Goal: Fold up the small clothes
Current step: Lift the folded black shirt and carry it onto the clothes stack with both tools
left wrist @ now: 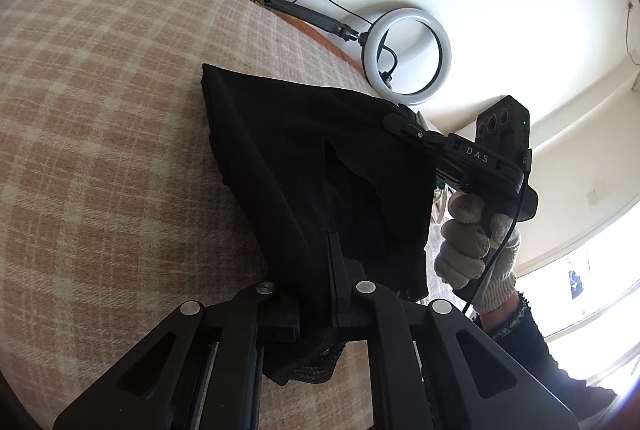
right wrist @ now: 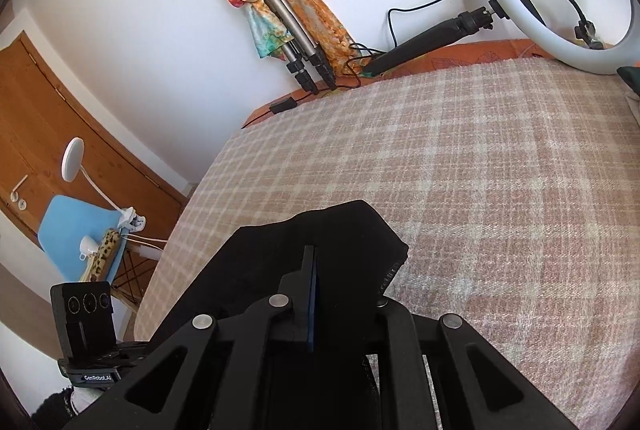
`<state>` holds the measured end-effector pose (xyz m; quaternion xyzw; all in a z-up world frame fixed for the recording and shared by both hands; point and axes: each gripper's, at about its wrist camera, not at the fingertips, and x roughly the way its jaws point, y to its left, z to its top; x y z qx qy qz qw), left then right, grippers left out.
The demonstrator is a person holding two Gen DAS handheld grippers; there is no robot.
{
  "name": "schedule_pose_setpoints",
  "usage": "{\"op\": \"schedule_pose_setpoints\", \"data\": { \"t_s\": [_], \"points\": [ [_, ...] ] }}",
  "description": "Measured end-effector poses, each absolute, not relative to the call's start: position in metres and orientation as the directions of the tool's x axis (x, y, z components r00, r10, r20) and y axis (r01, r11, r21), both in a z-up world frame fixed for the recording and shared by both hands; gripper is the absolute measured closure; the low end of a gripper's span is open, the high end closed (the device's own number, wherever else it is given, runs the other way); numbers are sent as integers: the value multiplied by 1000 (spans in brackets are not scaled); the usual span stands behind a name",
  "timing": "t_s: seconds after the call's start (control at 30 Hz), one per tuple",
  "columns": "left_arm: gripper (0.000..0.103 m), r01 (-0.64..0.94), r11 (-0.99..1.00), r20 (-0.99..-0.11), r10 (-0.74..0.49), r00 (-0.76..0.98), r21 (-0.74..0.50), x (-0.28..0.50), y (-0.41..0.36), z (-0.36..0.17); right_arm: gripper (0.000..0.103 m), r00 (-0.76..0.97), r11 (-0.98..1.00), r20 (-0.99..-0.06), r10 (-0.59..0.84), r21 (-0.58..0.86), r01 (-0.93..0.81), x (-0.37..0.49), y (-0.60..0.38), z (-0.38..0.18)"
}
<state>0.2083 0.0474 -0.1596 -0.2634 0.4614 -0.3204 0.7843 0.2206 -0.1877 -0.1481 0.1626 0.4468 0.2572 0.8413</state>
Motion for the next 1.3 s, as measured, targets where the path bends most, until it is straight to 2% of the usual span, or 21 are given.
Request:
{"op": "schedule_pose_setpoints", "data": {
  "t_s": [0.47,0.9,1.3],
  "points": [
    [96,421,593,-497,-805,323,-687,222,-30,-121,96,578,876,-659,481,381,-294,196,-241,-76],
    [96,573,511,-466,-852,239,-641,254,-160,-78,96,680,930,-640,358,311,-197,197,-368,-18],
    [96,638,449,-436,-880,191,-626,294,-273,-59,96,737,957,-624,258,268,-108,225,-480,5]
  ]
}}
